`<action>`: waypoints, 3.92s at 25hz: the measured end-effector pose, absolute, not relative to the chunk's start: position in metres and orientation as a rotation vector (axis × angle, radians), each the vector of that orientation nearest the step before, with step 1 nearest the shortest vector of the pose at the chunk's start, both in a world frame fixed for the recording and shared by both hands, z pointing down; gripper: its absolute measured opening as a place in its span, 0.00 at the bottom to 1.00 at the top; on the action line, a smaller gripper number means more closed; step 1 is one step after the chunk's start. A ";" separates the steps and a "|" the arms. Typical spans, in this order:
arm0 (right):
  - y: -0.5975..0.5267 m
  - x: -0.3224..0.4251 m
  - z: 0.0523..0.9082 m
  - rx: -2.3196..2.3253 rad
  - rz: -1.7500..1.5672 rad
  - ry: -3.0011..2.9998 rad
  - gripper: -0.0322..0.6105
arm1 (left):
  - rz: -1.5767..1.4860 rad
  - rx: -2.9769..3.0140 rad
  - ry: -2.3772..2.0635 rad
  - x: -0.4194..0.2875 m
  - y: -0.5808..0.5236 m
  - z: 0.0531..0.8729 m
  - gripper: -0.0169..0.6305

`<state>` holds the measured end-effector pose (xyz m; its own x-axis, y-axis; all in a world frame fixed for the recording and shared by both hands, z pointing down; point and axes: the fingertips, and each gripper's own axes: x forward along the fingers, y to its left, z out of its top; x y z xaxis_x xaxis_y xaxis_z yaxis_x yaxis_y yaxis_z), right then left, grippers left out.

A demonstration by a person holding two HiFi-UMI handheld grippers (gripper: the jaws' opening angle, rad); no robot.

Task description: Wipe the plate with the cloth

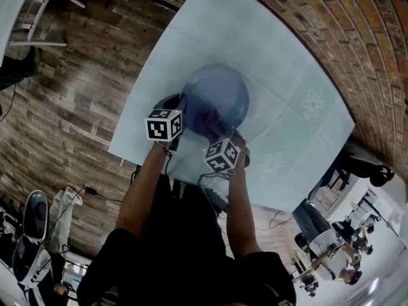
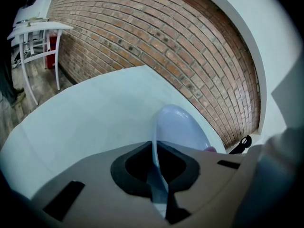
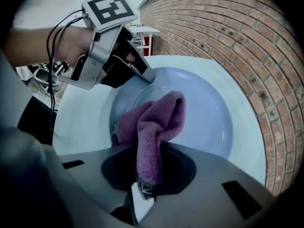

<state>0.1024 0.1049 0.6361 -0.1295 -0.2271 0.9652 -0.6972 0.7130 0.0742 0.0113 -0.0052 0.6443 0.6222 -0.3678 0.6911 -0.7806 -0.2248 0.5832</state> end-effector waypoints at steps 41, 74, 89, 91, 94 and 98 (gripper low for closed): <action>0.044 0.045 0.640 0.763 0.411 -1.789 0.16 | 0.519 1.845 -0.893 0.011 -0.006 0.645 0.09; -0.041 0.085 0.637 0.885 0.386 -1.811 0.16 | 0.522 1.844 -0.892 0.010 -0.005 0.645 0.09; -0.070 0.149 0.589 1.027 -0.144 -1.640 0.16 | 0.524 1.839 -0.894 0.011 -0.005 0.645 0.09; -0.074 0.153 0.570 1.091 -0.224 -1.644 0.16 | 0.525 1.840 -0.896 0.010 -0.005 0.645 0.09; -0.072 0.154 0.563 1.092 -0.260 -1.643 0.16 | 0.525 1.839 -0.897 0.010 -0.006 0.645 0.09; -0.060 0.155 0.590 0.977 -0.265 -1.620 0.16 | 0.526 1.840 -0.897 0.011 -0.005 0.645 0.09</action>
<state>0.1546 -0.0598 0.5903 0.0157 -0.7086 0.7054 -0.4473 0.6260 0.6388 0.0107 -0.0053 0.6450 0.6327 -0.3474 0.6921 -0.7736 -0.2430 0.5852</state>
